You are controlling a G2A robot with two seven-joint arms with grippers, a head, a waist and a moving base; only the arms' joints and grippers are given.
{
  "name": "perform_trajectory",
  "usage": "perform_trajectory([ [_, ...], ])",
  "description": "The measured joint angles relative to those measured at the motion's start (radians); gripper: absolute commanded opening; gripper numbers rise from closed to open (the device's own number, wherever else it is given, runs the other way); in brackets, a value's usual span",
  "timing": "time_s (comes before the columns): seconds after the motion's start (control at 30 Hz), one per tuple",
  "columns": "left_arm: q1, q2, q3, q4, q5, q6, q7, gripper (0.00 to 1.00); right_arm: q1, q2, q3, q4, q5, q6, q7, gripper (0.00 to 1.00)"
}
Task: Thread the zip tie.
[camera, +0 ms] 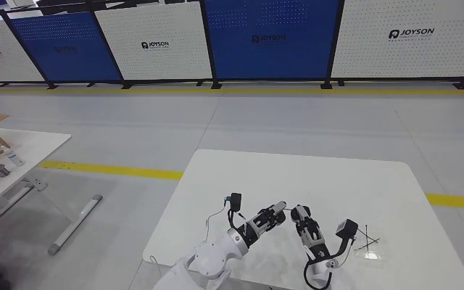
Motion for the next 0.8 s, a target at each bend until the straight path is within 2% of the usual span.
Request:
perform_trajectory([
  [0.07,0.0,0.0,0.0,0.0,0.0,0.0,0.0,0.04,0.001,-0.001,0.0,0.002,0.001,0.001,0.001,0.0],
  [0.13,-0.001,0.0,0.0,0.001,0.001,0.001,0.0,0.0,0.002,-0.003,0.001,0.004,0.002,0.001,0.002,0.0],
  [0.67,-0.001,-0.002,-0.001,-0.001,0.005,0.003,0.004,0.0,0.004,-0.012,0.008,0.015,0.005,0.004,0.011,0.0],
  [0.7,-0.001,-0.002,-0.001,0.0,0.004,0.003,0.004,0.0,0.004,-0.012,0.008,0.015,0.007,0.005,0.013,0.26],
  [0.73,-0.001,-0.002,-0.001,0.0,0.003,0.003,0.004,0.0,0.004,-0.013,0.008,0.015,0.008,0.007,0.015,0.58],
  [0.77,-0.001,-0.002,-0.001,0.001,0.002,0.004,0.004,0.0,0.004,-0.013,0.009,0.015,0.009,0.009,0.019,1.0],
  [0.8,-0.001,-0.002,-0.001,0.001,0.002,0.004,0.004,0.0,0.004,-0.013,0.009,0.014,0.009,0.01,0.021,1.0],
])
